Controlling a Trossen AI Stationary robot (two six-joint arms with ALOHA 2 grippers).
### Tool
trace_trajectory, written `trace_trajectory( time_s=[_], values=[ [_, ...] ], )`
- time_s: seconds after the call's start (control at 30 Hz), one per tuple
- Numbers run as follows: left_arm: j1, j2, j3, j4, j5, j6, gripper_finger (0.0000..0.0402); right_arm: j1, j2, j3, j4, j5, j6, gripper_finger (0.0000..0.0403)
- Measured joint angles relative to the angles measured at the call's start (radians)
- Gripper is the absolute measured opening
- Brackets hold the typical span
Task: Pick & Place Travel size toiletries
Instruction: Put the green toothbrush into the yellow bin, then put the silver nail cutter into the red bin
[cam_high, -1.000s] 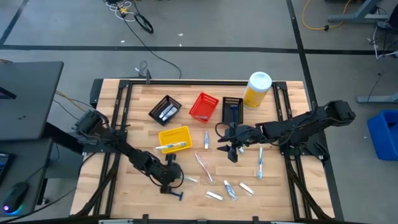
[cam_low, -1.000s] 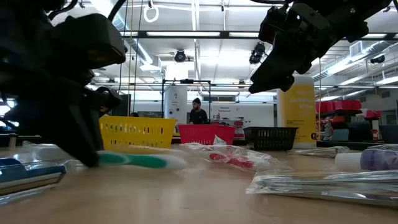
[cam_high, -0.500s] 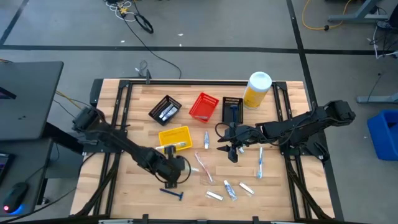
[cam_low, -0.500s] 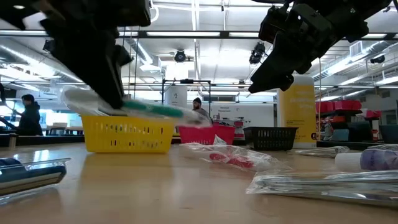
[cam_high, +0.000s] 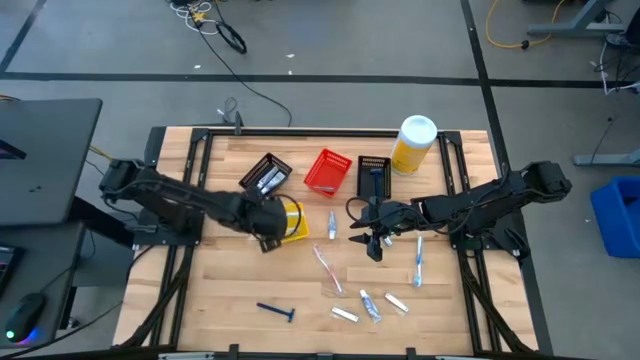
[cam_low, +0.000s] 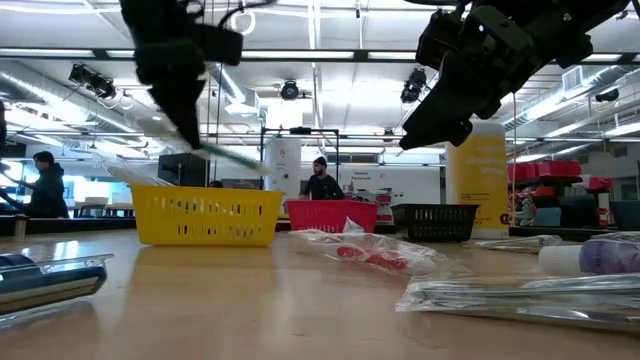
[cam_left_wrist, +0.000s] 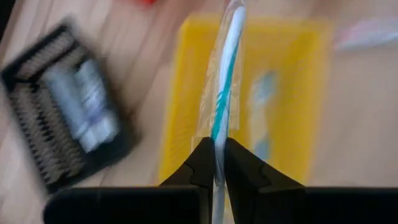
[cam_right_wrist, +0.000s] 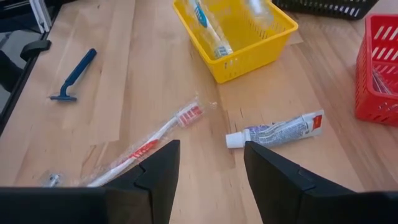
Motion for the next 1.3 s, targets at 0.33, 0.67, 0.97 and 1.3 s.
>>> trace_trajectory(
  time_s=[0.33,0.67,0.97,1.3],
  values=[
    [0.062,0.047,-0.106,0.082,0.138,0.031,0.0028,-0.001,0.0,0.0,-0.003,0.0,0.0,0.019],
    [0.082,0.096,-0.107,0.178,0.166,0.166,0.006,-0.002,0.0,0.0,0.021,0.0,-0.035,0.0193],
    [0.087,0.094,-0.099,0.18,0.16,0.222,0.0115,-0.003,0.0,0.0,0.015,0.0,-0.034,0.0204],
    [0.068,0.013,-0.03,0.164,0.117,0.267,0.0115,-0.003,0.0,0.0,-0.002,0.0,-0.014,0.0219]
  ],
)
